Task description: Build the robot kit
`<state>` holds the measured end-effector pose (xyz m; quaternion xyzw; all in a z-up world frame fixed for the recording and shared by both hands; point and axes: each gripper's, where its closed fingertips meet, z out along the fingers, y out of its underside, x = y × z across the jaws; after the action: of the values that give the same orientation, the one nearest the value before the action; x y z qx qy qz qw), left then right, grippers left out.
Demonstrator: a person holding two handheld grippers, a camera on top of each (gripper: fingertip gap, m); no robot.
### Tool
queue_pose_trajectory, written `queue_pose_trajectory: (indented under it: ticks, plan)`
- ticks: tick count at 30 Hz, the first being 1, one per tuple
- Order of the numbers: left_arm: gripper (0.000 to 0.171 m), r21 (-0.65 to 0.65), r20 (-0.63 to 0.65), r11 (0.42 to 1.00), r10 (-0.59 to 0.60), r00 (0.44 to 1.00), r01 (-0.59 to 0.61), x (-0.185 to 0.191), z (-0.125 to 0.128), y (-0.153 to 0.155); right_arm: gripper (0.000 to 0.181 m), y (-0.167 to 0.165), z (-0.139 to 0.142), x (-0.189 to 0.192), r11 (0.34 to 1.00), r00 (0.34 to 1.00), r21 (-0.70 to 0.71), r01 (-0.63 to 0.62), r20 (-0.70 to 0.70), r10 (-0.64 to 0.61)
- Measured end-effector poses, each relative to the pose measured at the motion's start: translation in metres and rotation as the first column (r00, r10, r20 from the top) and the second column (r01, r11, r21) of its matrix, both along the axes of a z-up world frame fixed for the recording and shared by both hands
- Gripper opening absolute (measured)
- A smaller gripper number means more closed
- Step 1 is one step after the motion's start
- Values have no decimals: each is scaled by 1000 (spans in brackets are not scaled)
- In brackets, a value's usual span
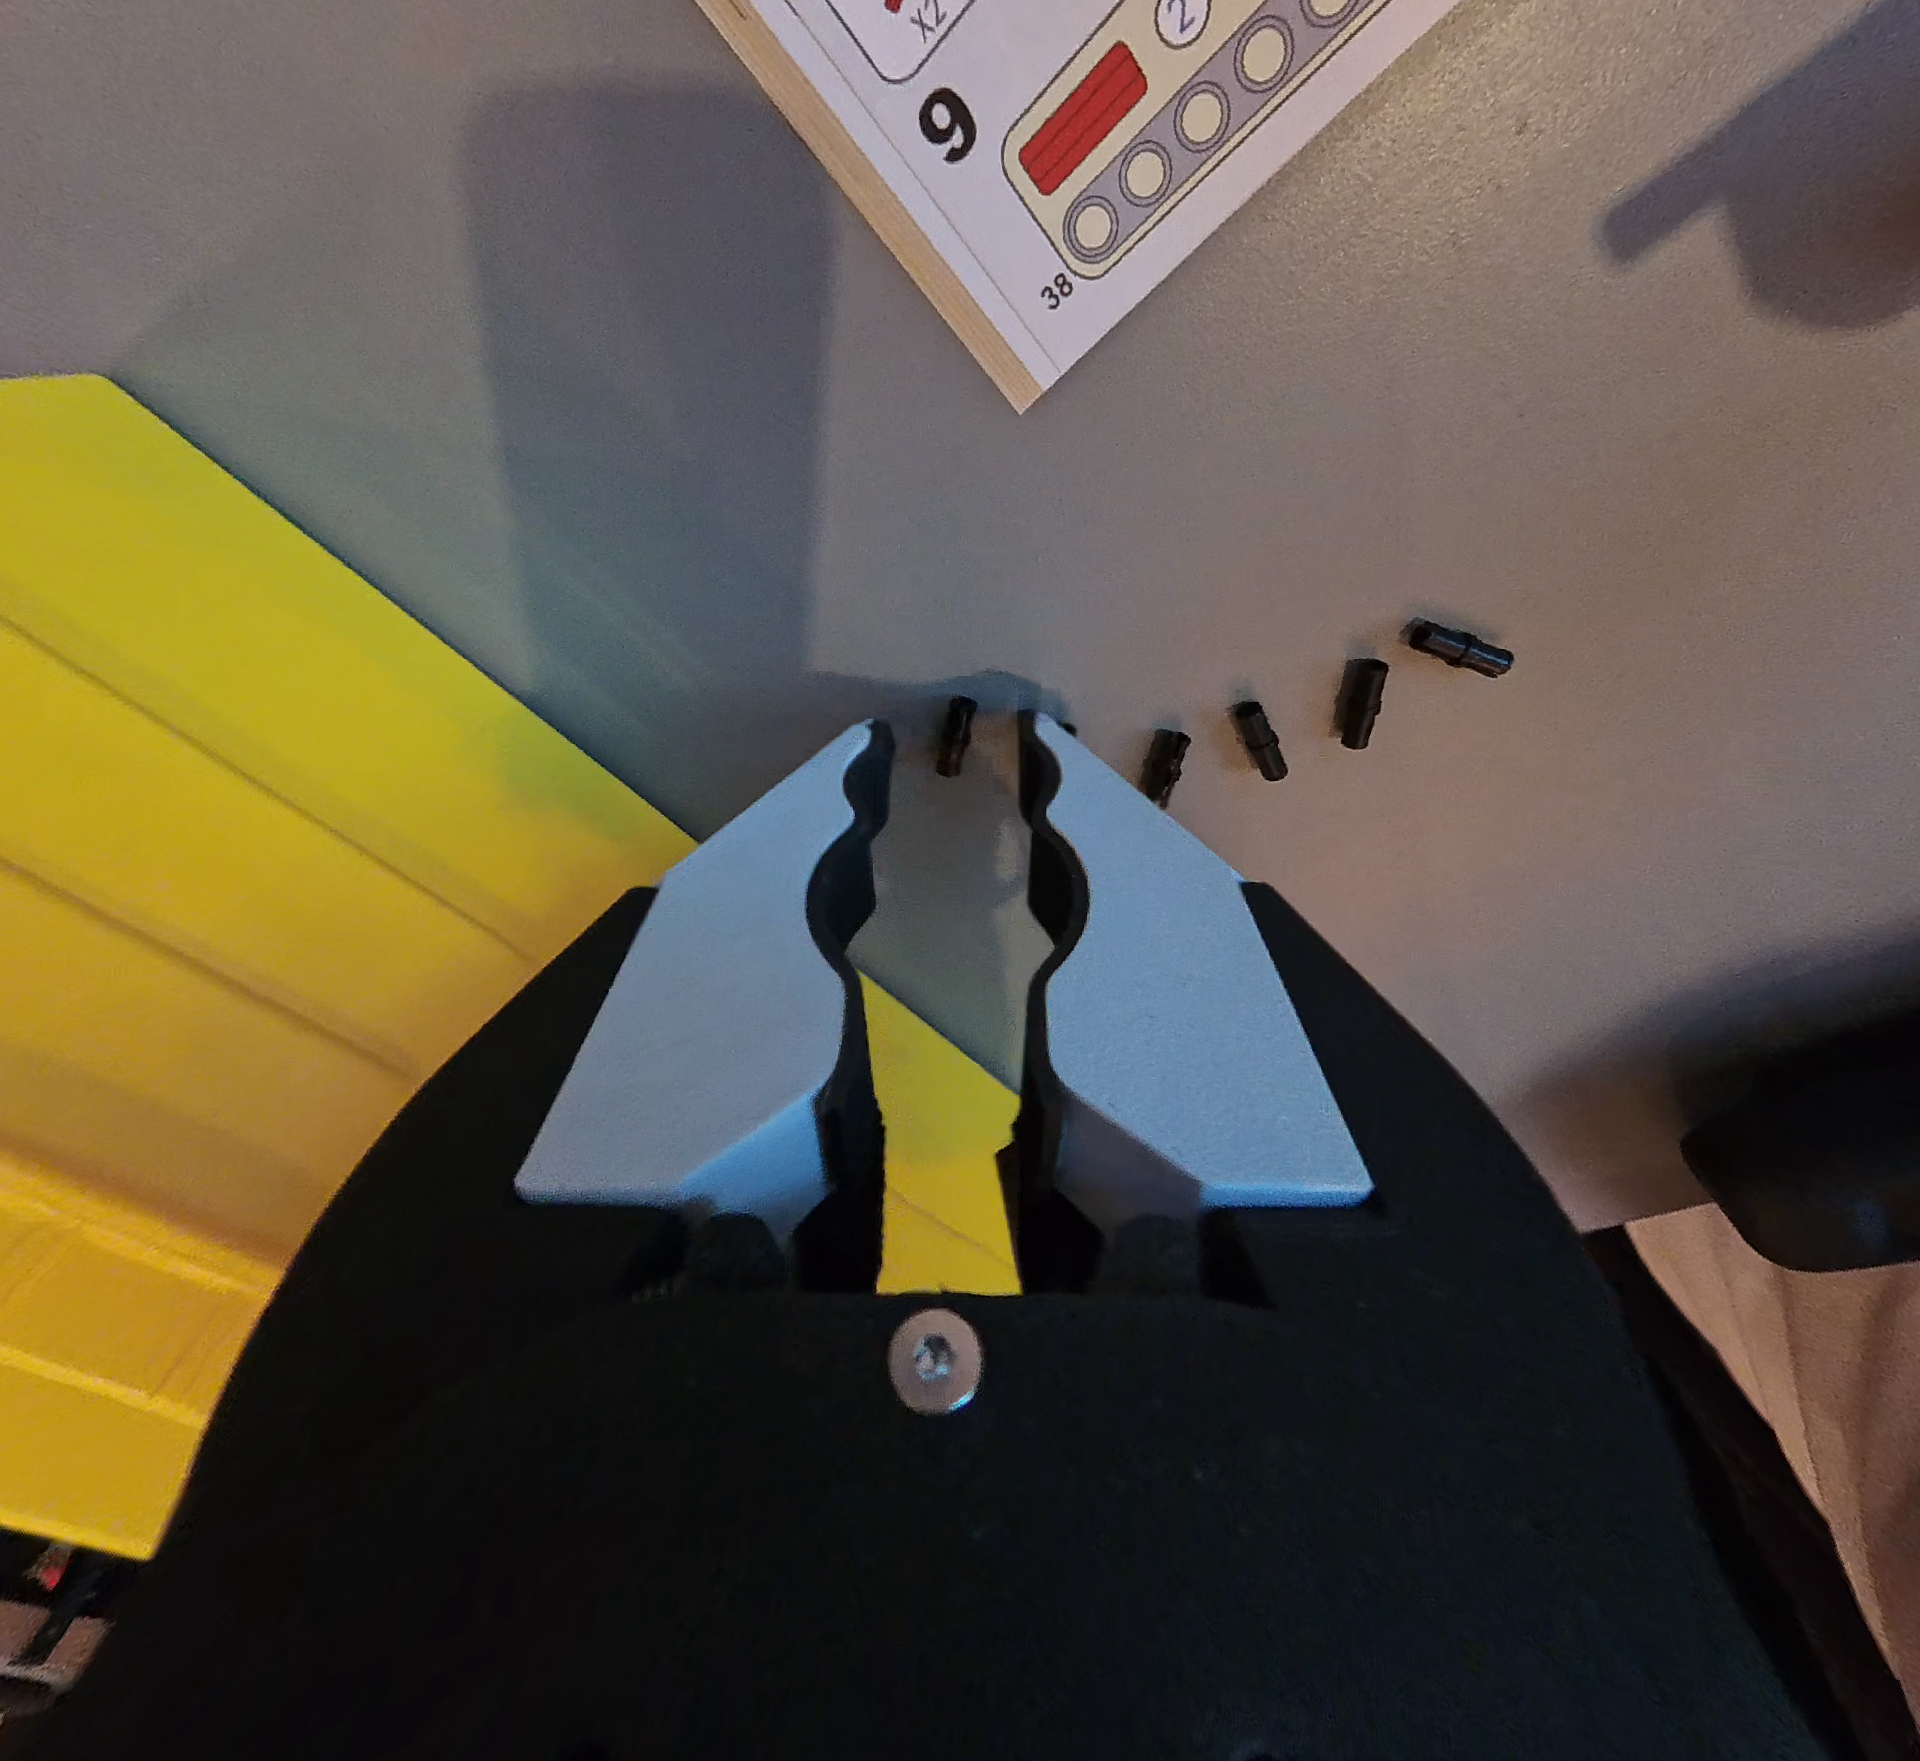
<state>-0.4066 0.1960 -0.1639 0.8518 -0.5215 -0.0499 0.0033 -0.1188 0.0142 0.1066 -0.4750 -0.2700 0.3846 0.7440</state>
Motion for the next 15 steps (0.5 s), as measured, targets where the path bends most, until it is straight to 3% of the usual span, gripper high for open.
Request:
queue_pose_trajectory:
  ticks: [4,10,13,15]
  plan:
    - [19,-16,85,1000,20,996,-18,10,12,-3,48,0,0,1,1000,1000,2,3,1,-3]
    - [5,113,222,991,46,974,-72,10,59,5,48,-1,1,1,1000,1000,5,4,-2,-4]
    - [5,180,379,973,64,923,-141,9,89,-1,48,-1,1,1,1000,1000,6,7,3,-7]
    - [5,217,508,955,69,859,-205,6,111,-8,48,-1,1,1,1000,1000,8,11,5,-11]
